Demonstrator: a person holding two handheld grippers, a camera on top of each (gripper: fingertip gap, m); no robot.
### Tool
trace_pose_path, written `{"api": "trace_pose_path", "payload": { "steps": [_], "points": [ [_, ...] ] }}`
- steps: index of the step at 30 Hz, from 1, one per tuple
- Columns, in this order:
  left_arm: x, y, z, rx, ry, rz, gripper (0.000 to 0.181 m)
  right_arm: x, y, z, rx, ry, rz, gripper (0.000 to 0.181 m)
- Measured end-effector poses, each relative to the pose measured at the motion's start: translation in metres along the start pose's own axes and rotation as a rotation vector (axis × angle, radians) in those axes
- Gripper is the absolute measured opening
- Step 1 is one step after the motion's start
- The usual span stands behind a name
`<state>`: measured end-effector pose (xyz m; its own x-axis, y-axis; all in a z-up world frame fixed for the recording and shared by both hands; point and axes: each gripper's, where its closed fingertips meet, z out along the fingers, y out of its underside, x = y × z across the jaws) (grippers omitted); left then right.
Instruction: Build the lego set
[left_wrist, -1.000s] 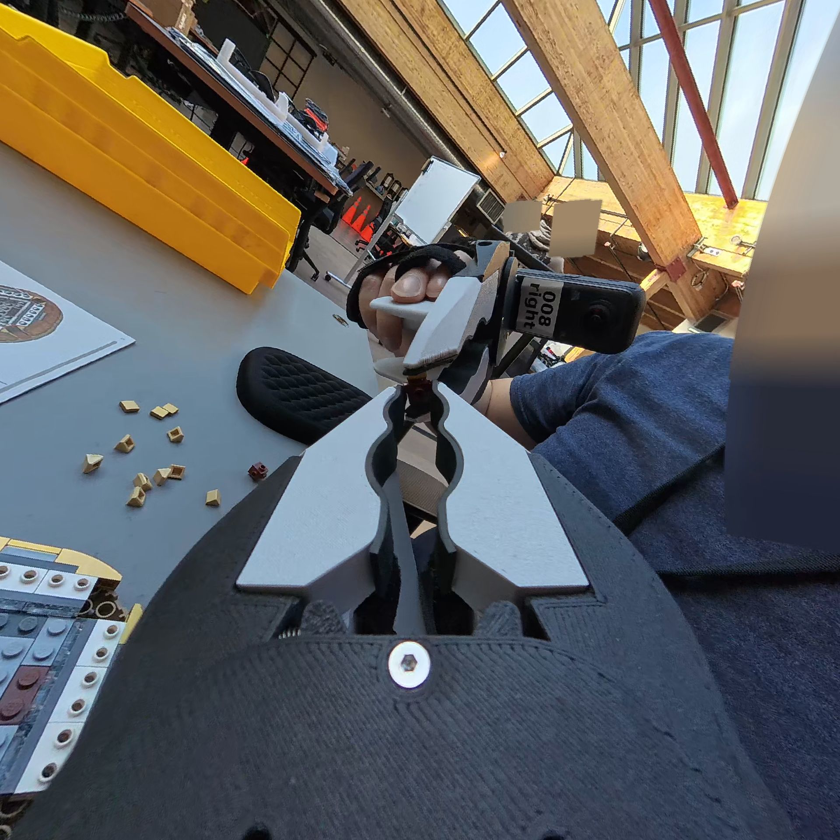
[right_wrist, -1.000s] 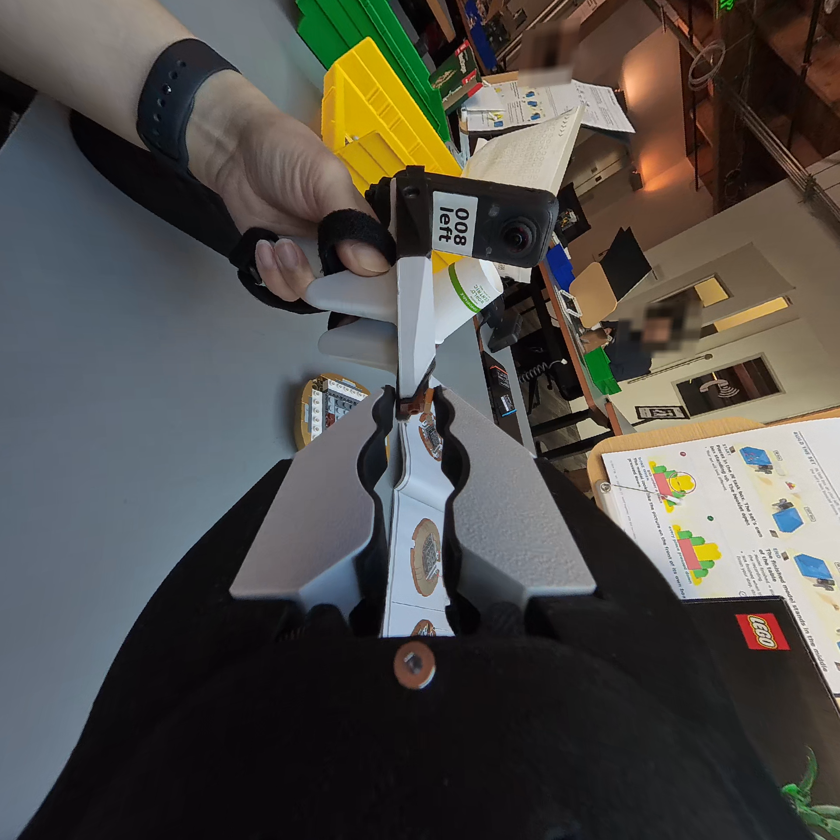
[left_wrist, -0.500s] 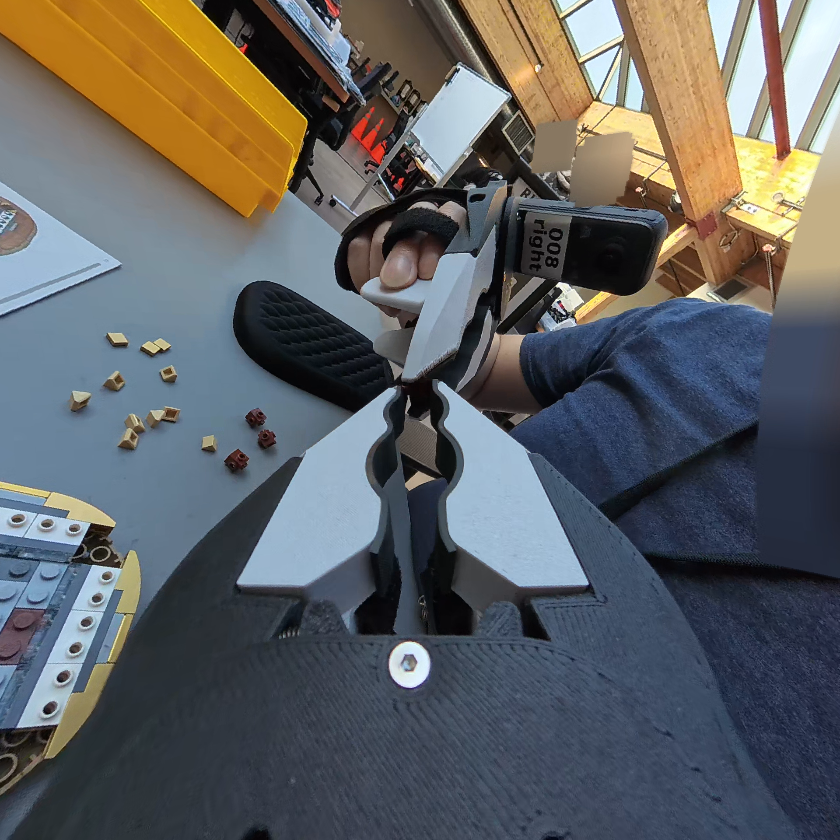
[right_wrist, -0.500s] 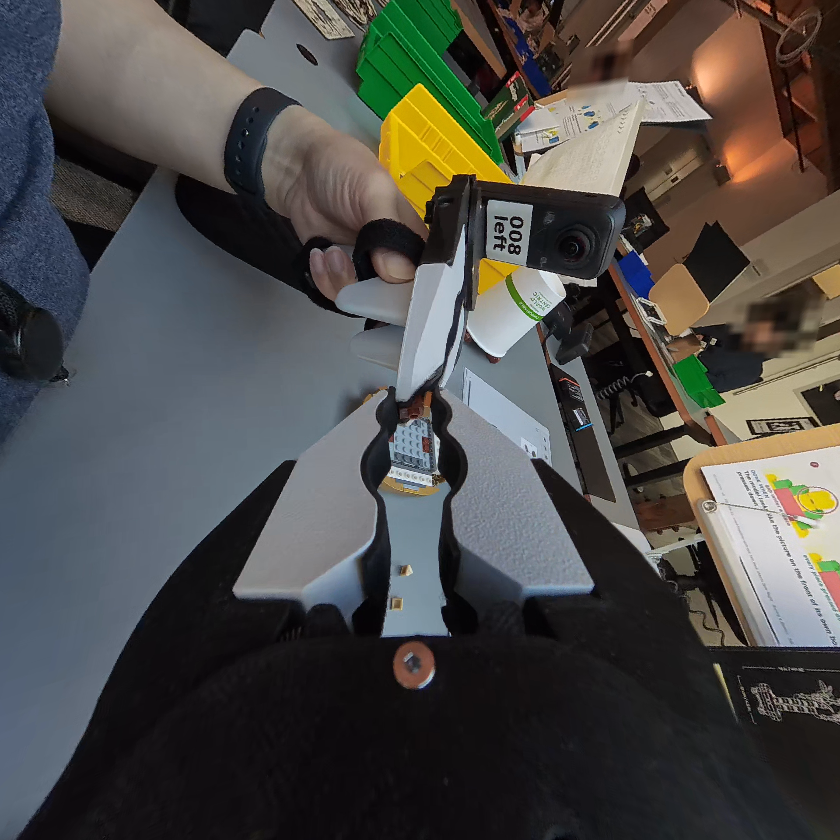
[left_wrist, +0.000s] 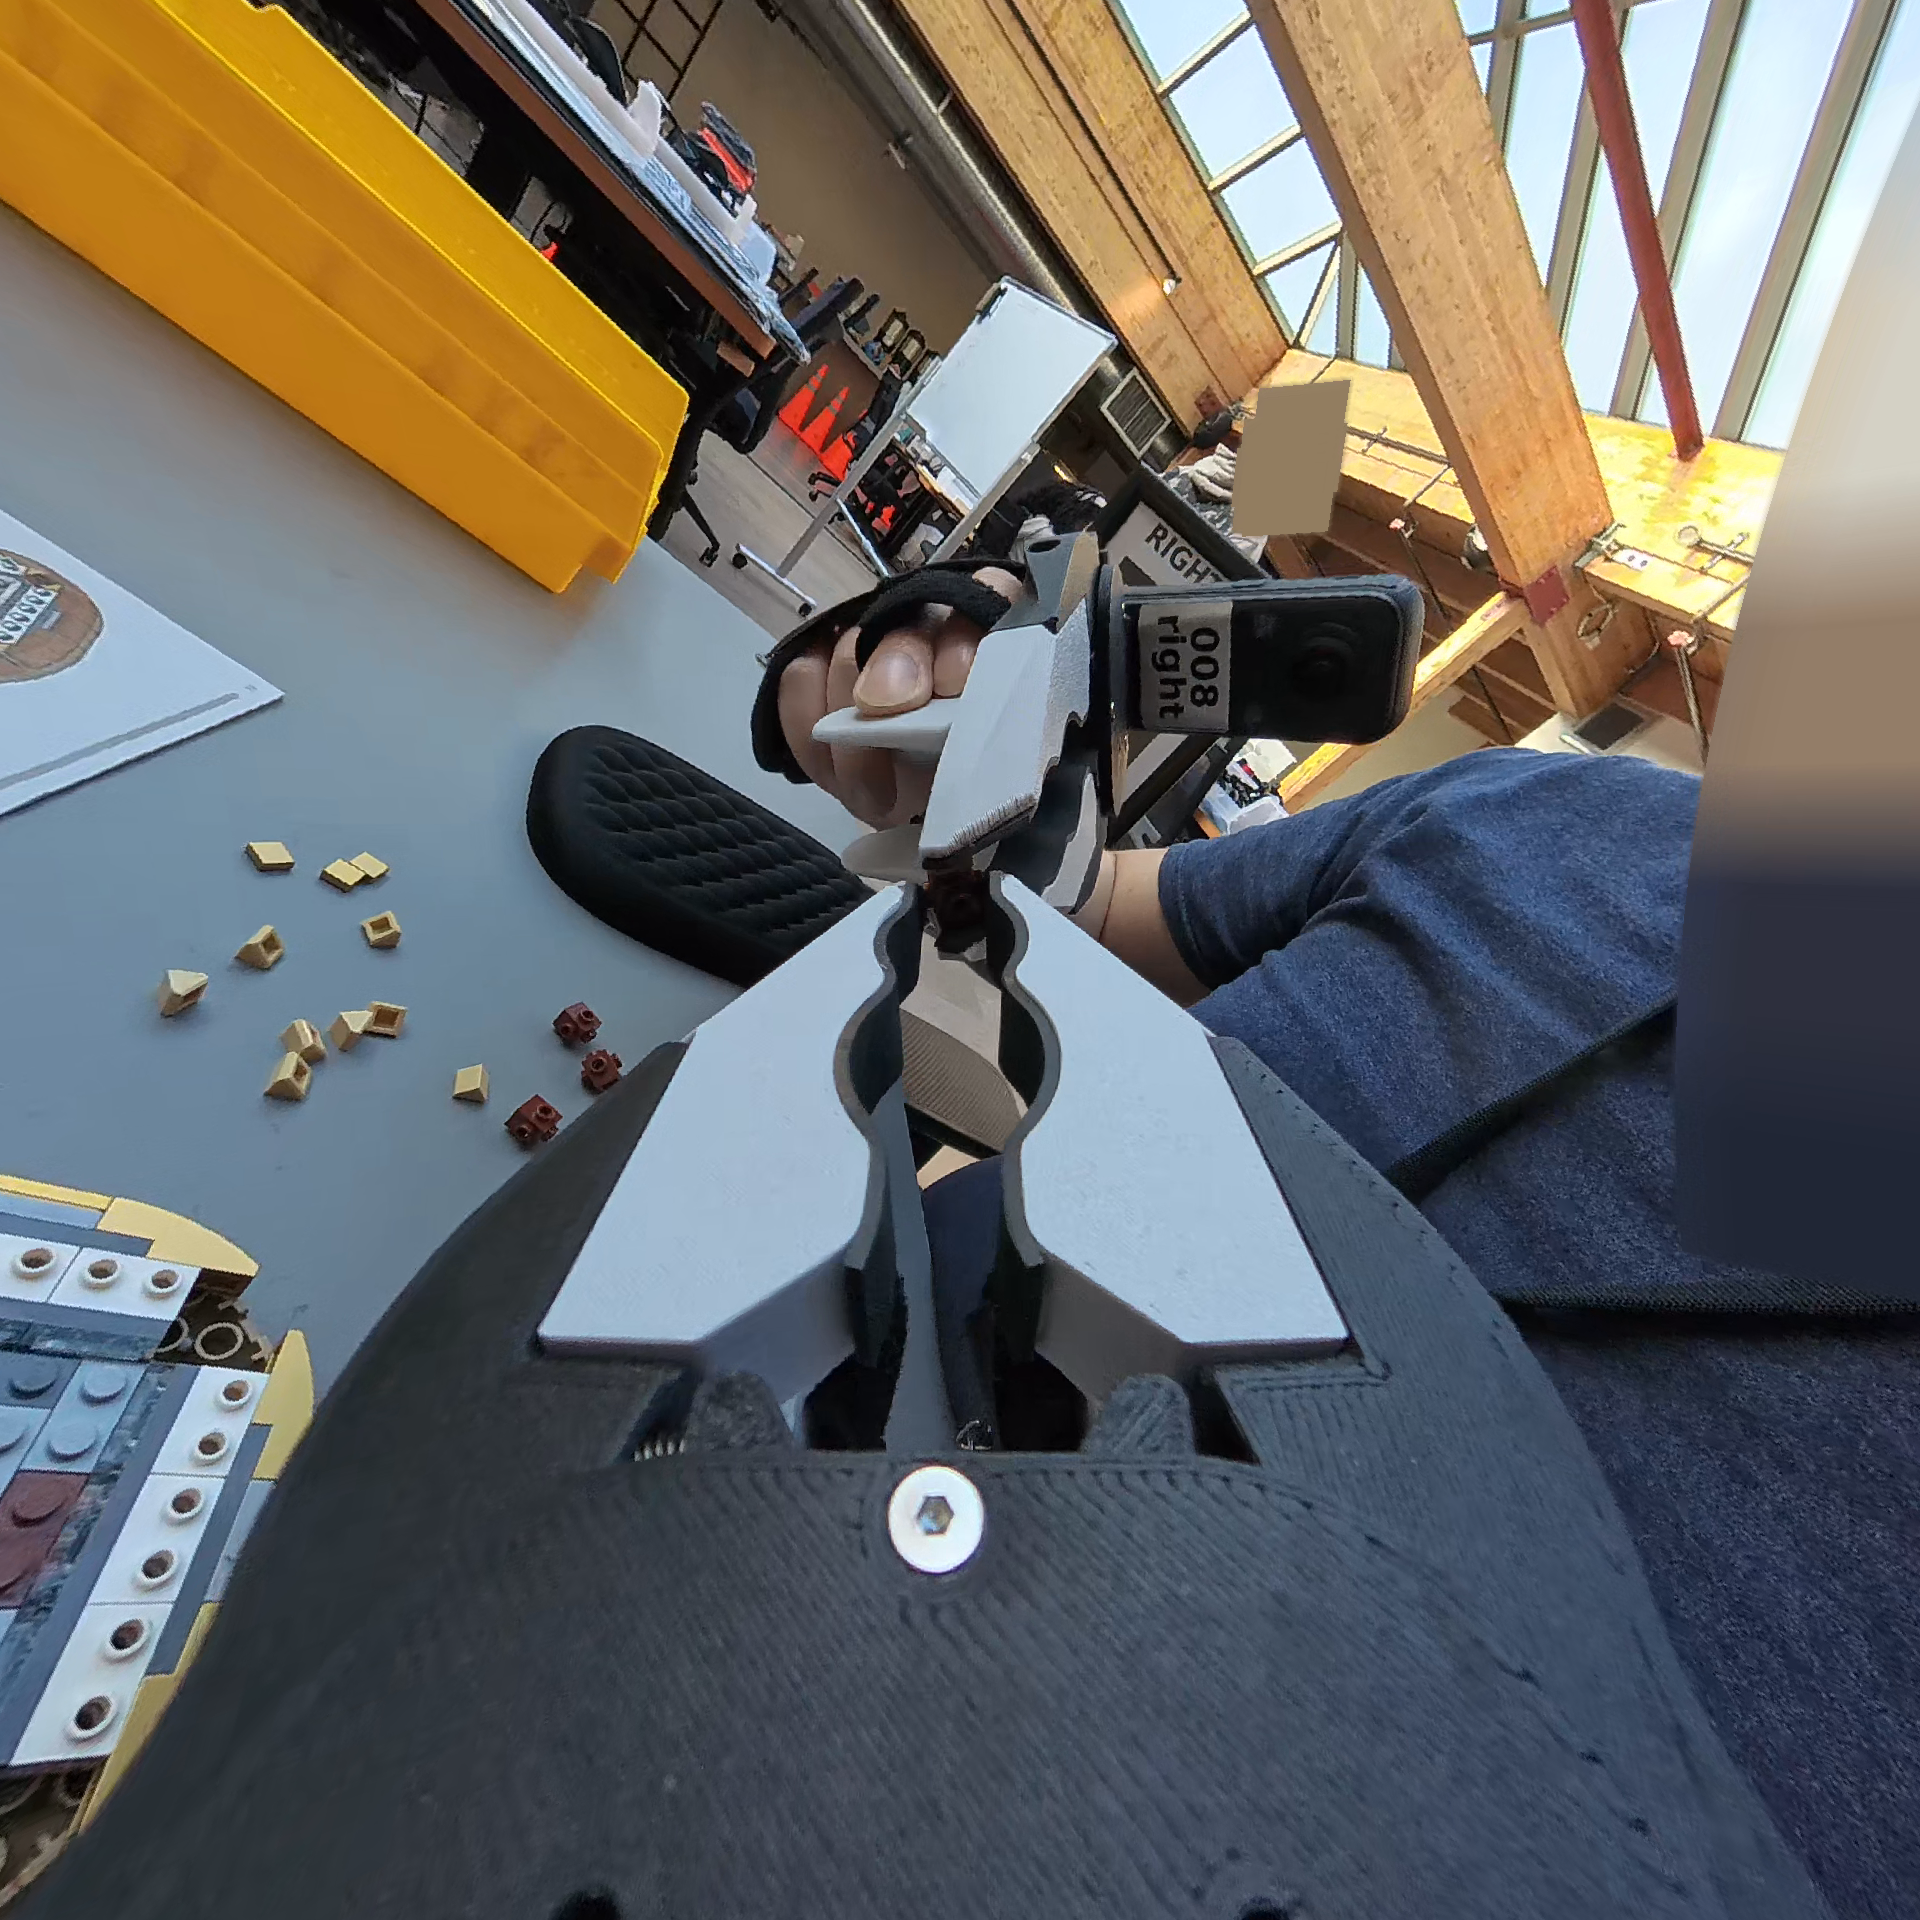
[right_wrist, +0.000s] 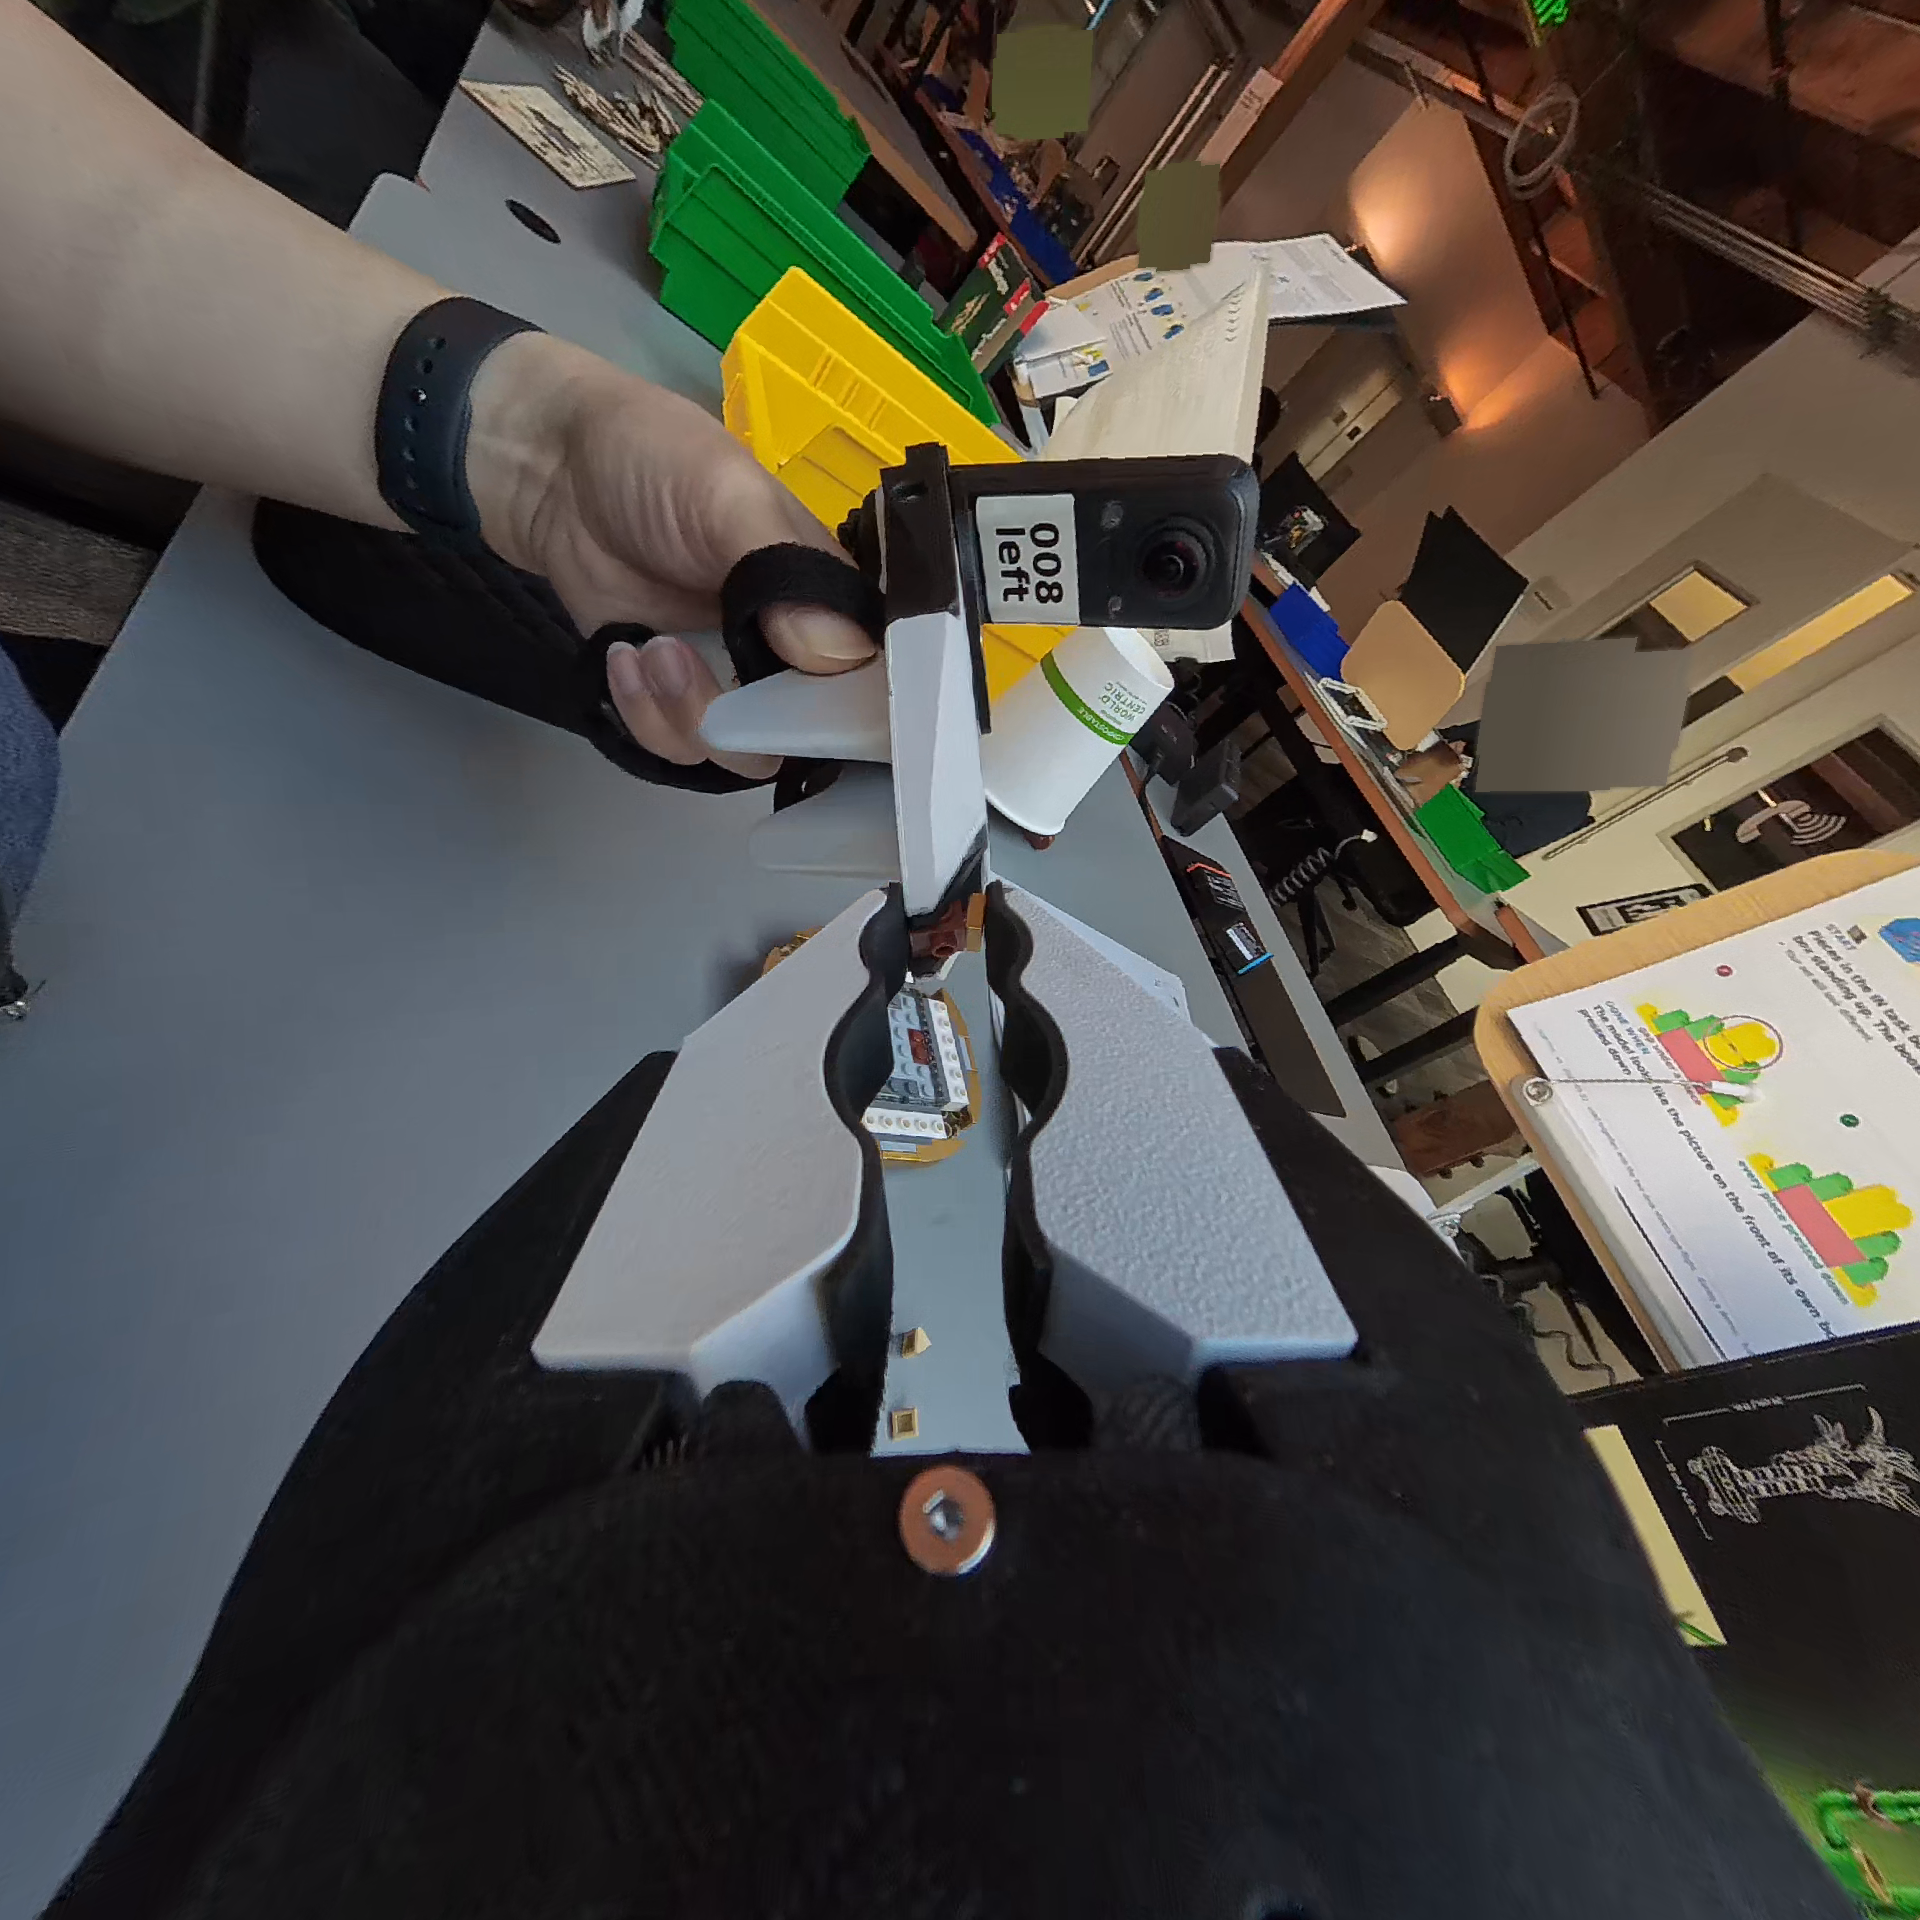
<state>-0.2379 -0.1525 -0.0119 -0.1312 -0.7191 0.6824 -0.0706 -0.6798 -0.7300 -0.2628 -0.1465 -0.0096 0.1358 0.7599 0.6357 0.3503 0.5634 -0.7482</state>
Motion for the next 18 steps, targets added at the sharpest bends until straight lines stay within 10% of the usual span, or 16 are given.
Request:
{"api": "trace_pose_path", "payload": {
  "steps": [18],
  "points": [
    [-0.0009, 0.0009, -0.007, 0.092, 0.016, 0.027, 0.009, 0.0024, 0.0003, 0.005, -0.023, 0.21, -0.135, 0.014]
  ]
}}
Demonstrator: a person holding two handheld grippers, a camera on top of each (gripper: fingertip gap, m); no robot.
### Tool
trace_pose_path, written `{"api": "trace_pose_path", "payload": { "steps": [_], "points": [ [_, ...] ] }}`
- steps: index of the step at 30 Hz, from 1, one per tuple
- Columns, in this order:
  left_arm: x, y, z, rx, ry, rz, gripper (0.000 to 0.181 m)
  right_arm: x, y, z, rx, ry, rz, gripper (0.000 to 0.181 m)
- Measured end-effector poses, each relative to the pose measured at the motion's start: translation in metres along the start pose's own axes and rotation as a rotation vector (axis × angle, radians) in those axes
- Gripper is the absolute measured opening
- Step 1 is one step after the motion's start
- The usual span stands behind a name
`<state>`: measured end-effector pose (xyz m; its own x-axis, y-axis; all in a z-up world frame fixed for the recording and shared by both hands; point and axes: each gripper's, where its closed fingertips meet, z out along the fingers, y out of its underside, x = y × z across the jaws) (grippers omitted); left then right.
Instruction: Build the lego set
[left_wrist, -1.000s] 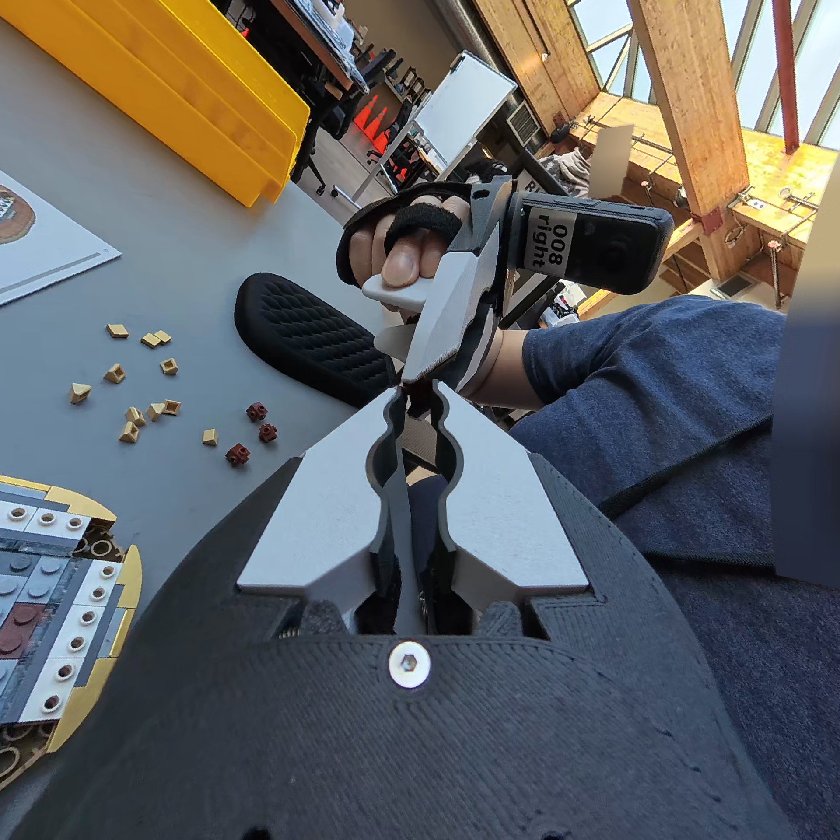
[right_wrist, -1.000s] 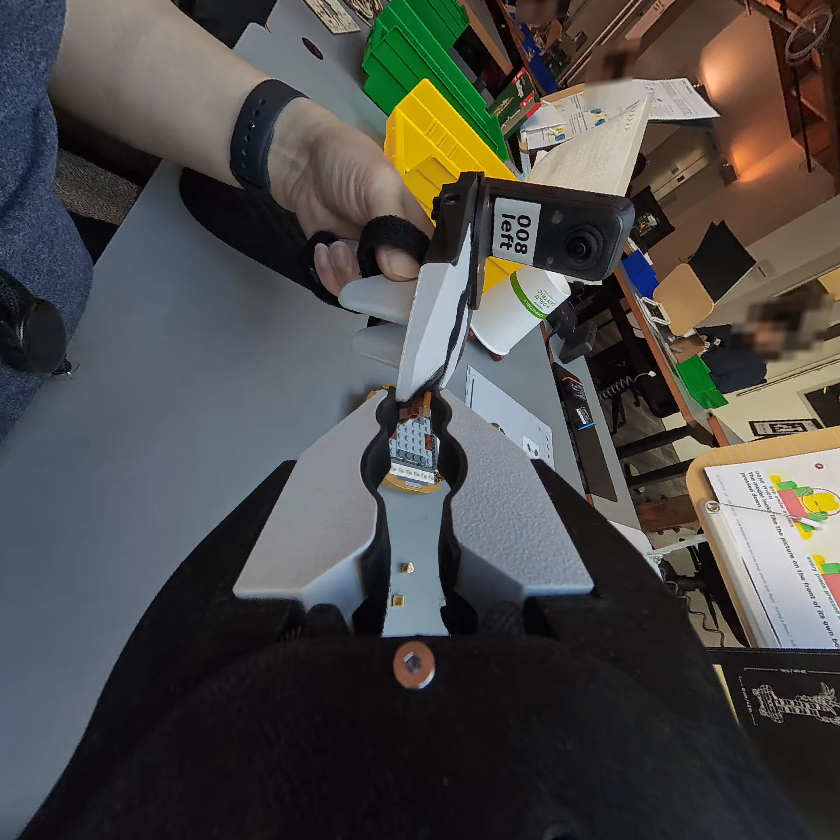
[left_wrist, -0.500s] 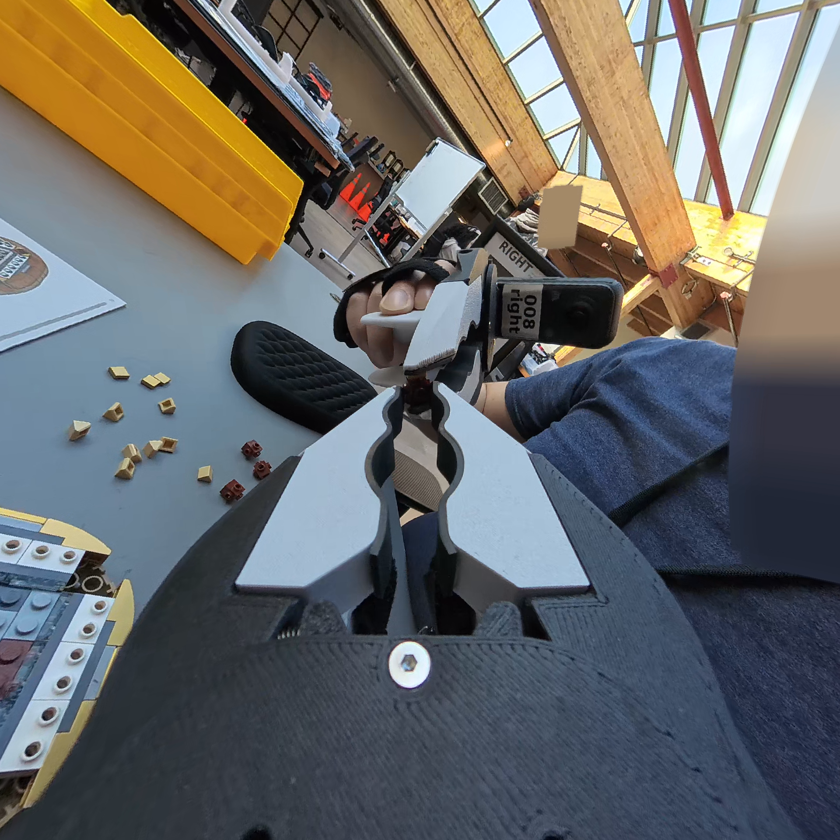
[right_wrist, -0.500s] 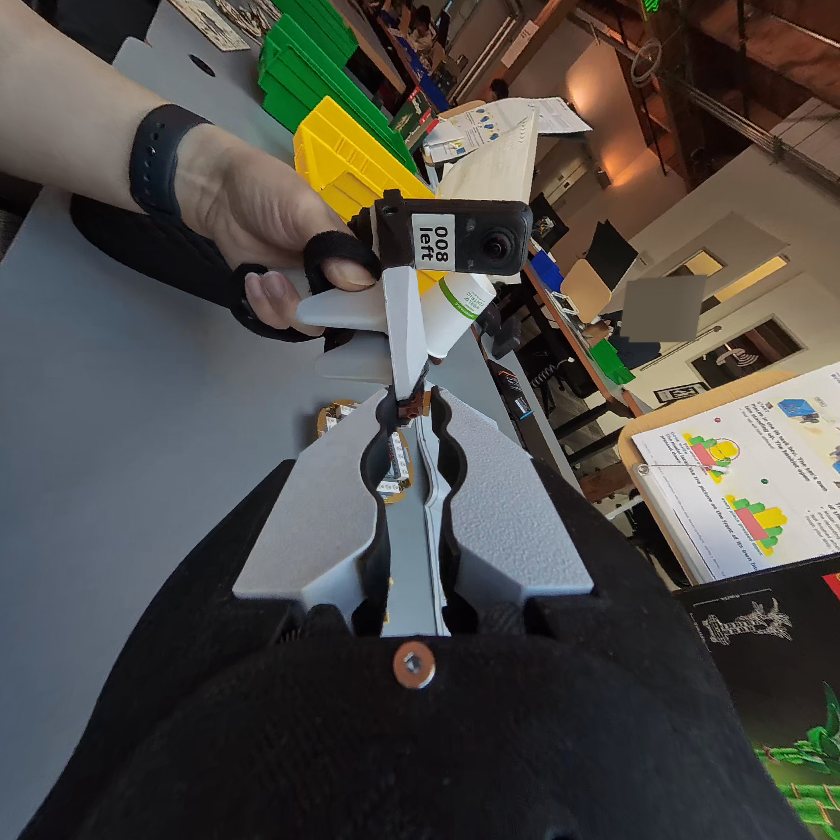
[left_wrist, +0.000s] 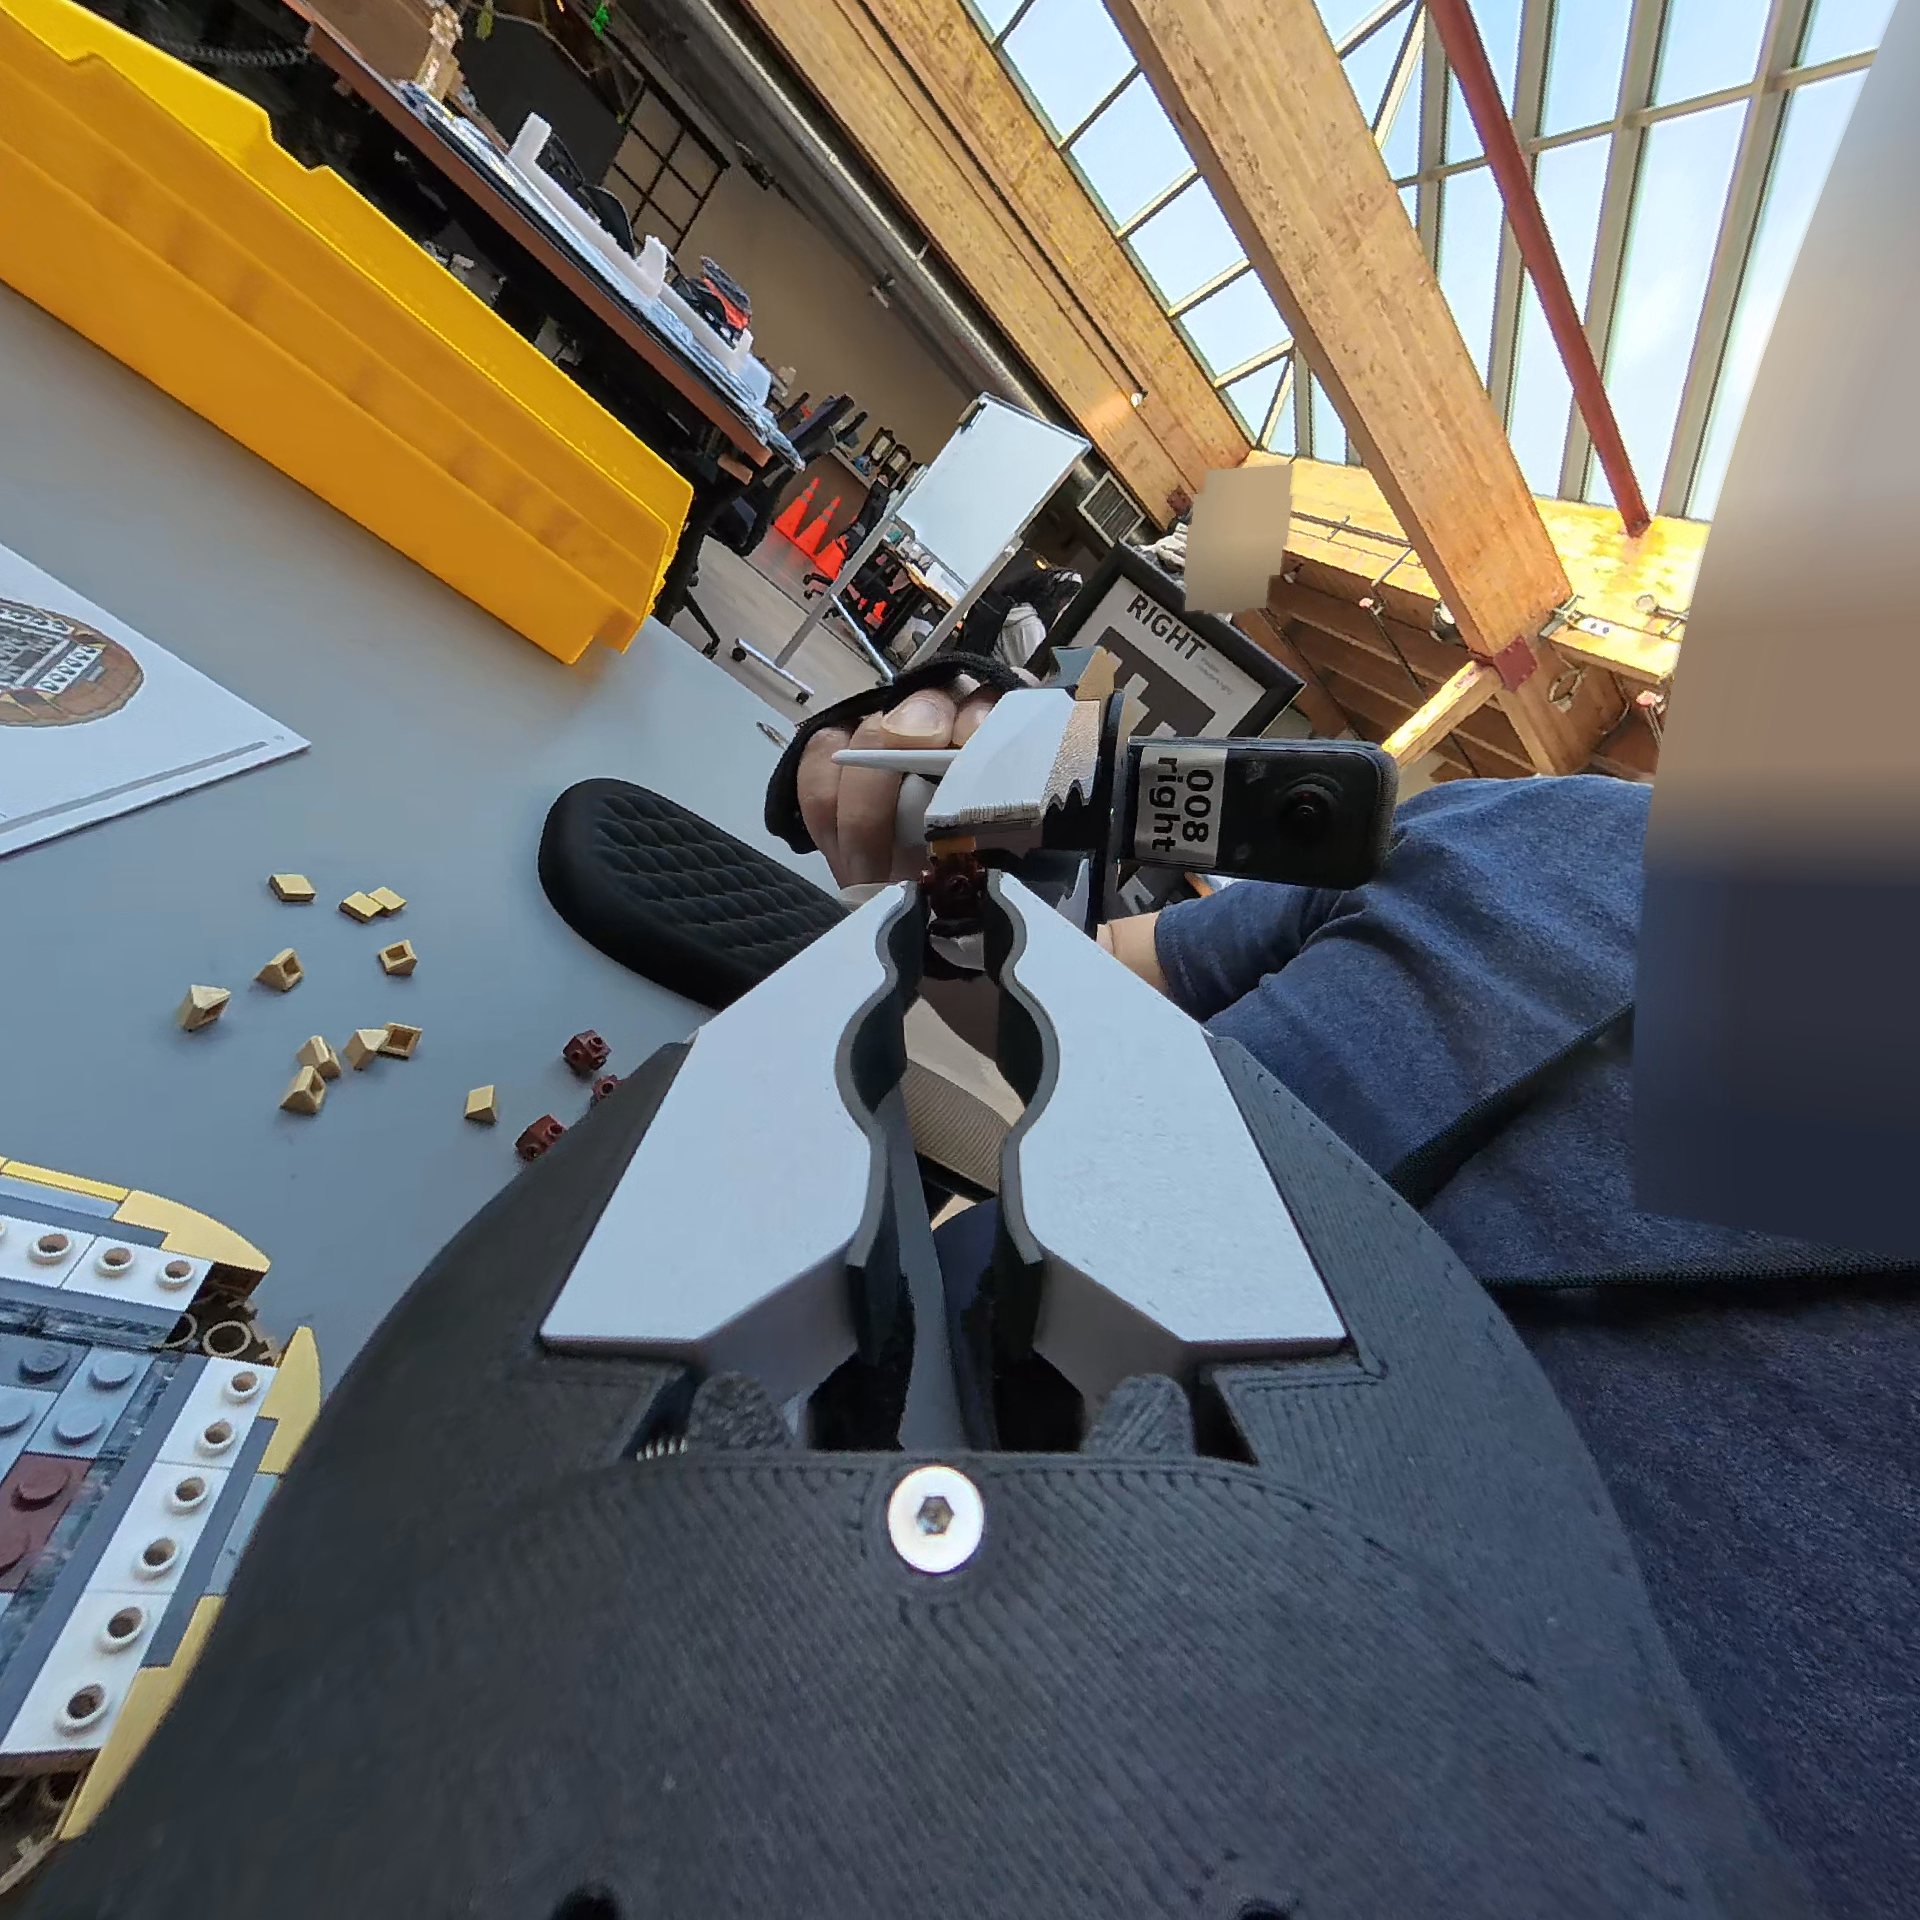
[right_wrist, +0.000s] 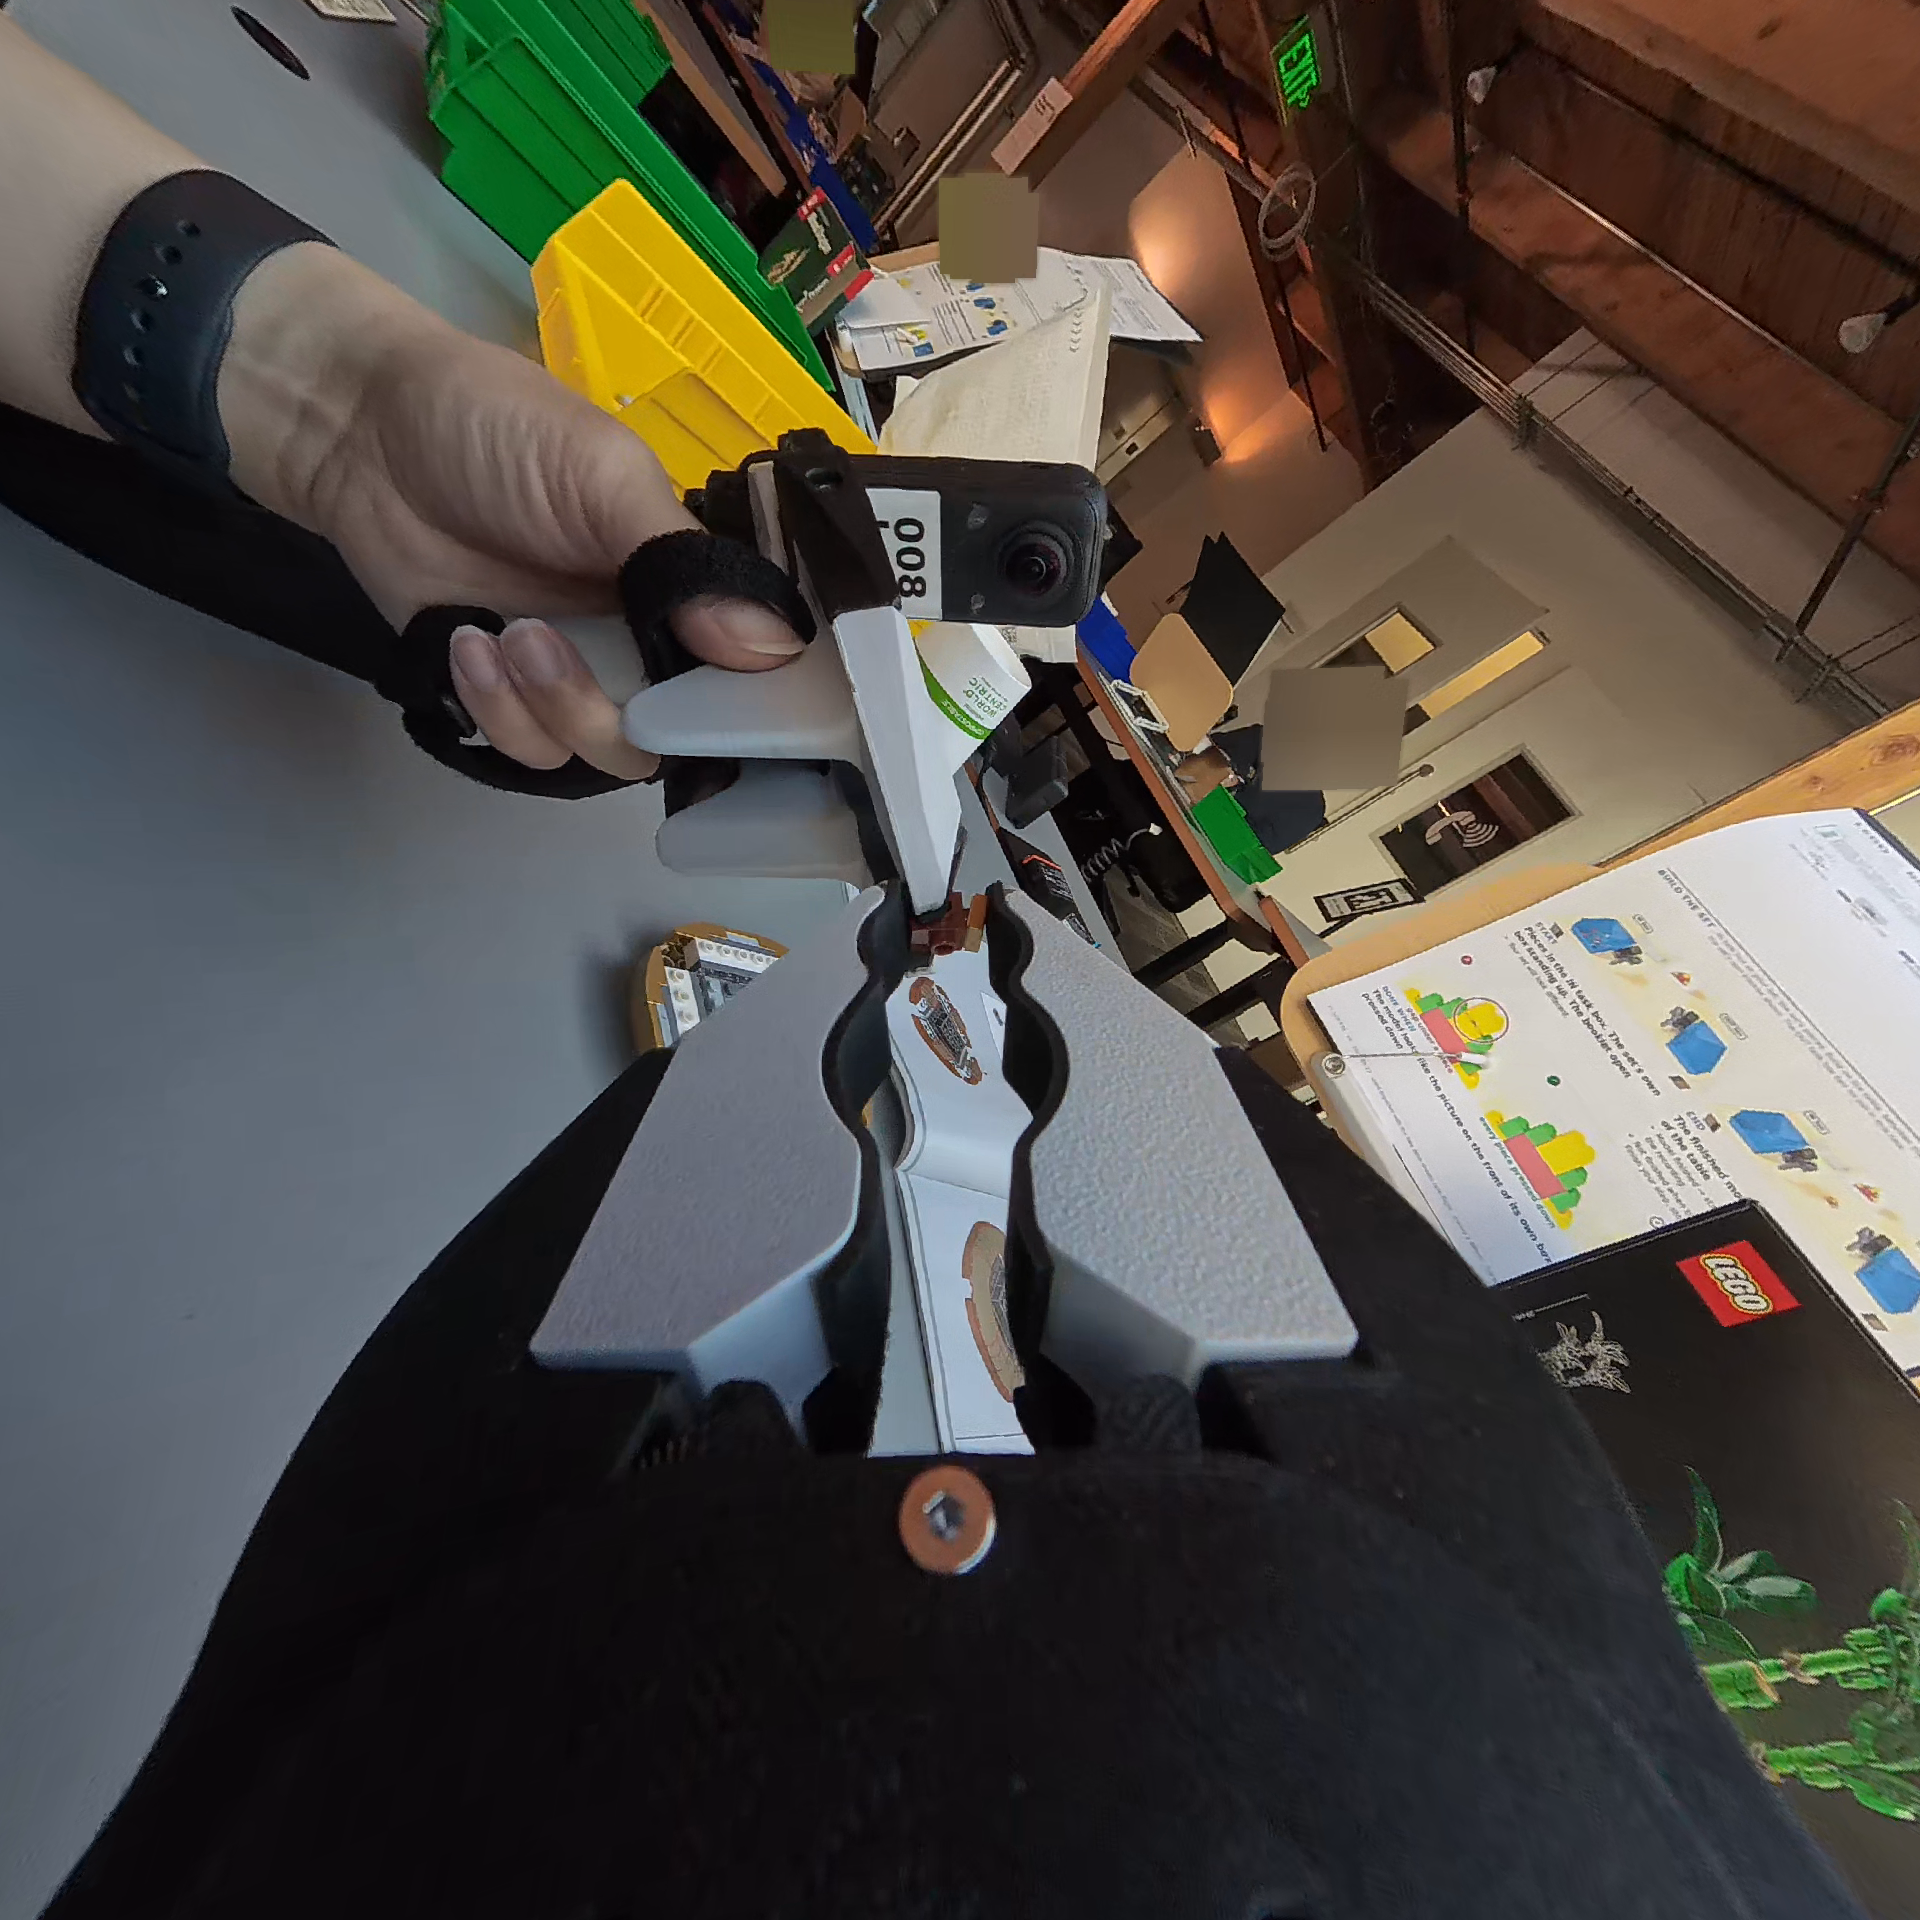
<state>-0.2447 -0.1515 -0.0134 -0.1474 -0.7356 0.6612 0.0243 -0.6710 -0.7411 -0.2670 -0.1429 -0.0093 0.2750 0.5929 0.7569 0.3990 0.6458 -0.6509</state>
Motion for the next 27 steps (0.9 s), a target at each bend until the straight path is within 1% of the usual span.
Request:
{"api": "trace_pose_path", "payload": {
  "steps": [4, 6, 9, 12, 16, 19, 21, 27],
  "points": [
    [-0.002, 0.009, 0.0, -0.082, -0.017, -0.068, 0.009, -0.008, 0.002, -0.003, 0.041, -0.068, 0.057, 0.015],
    [-0.004, 0.014, 0.001, -0.131, -0.04, -0.081, 0.009, -0.016, 0.004, -0.005, 0.064, -0.141, 0.116, 0.019],
    [-0.003, 0.018, 0.001, -0.175, -0.037, -0.122, 0.009, -0.019, 0.003, -0.009, 0.104, -0.206, 0.226, 0.022],
    [-0.005, 0.021, 0.002, -0.203, -0.036, -0.153, 0.008, -0.023, 0.005, -0.011, 0.109, -0.243, 0.252, 0.022],
    [-0.006, 0.021, 0.001, -0.202, -0.021, -0.199, 0.008, -0.025, 0.007, -0.009, 0.107, -0.247, 0.28, 0.023],
    [-0.005, 0.026, 0.002, -0.224, -0.009, -0.213, 0.008, -0.026, 0.007, -0.009, 0.124, -0.246, 0.313, 0.016],
    [-0.005, 0.027, 0.002, -0.224, -0.002, -0.224, 0.008, -0.026, 0.006, -0.01, 0.136, -0.25, 0.334, 0.015],
    [-0.008, 0.034, 0.002, -0.257, -0.011, -0.229, 0.008, -0.032, 0.01, -0.011, 0.114, -0.273, 0.321, 0.014]
  ]
}}
